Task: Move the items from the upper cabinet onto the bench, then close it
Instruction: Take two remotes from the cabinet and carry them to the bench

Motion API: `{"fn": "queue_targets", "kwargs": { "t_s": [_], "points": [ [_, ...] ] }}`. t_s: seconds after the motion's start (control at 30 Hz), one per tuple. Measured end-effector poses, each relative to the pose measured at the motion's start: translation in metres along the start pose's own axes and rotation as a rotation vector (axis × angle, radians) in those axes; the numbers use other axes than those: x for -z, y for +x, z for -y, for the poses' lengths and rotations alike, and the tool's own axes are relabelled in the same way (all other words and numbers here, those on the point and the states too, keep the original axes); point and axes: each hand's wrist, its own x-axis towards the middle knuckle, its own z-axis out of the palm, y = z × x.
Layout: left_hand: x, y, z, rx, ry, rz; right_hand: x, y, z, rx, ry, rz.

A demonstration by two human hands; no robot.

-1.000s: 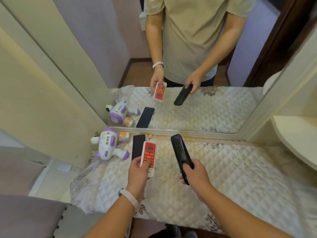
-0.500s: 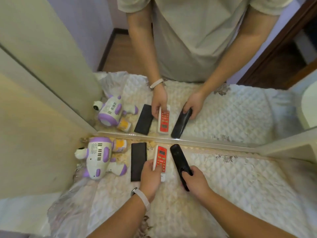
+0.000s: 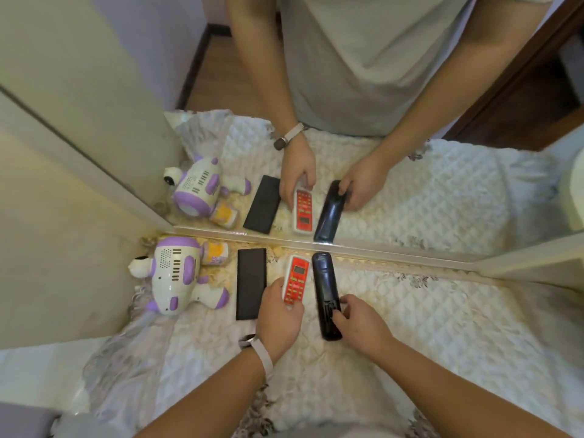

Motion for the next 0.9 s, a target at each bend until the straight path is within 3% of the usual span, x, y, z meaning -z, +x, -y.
{"fn": "queue_targets", "kwargs": {
  "t_s": [0.17,0.37,0.67,0.9],
  "points": [
    [0.007,-0.031,-0.006,-0.014,0.091,-0.011,0.014,-0.012,-0.009,0.095,-0.092,0.009],
    [0.009,-0.079,-0.010,-0.027,0.258,-0.132,0.031,-0.033,-0.021,0.349,-0.322,-0.057],
    [0.027,-0.163,-0.017,-0.167,0.639,-0.415,0.036,-0.068,-0.002,0.908,-0.594,-0.174],
    [0.047,-0.244,0.013,-0.076,0.754,-0.570,0.008,-0.111,0.031,1.255,-0.706,-0.095]
  ]
}}
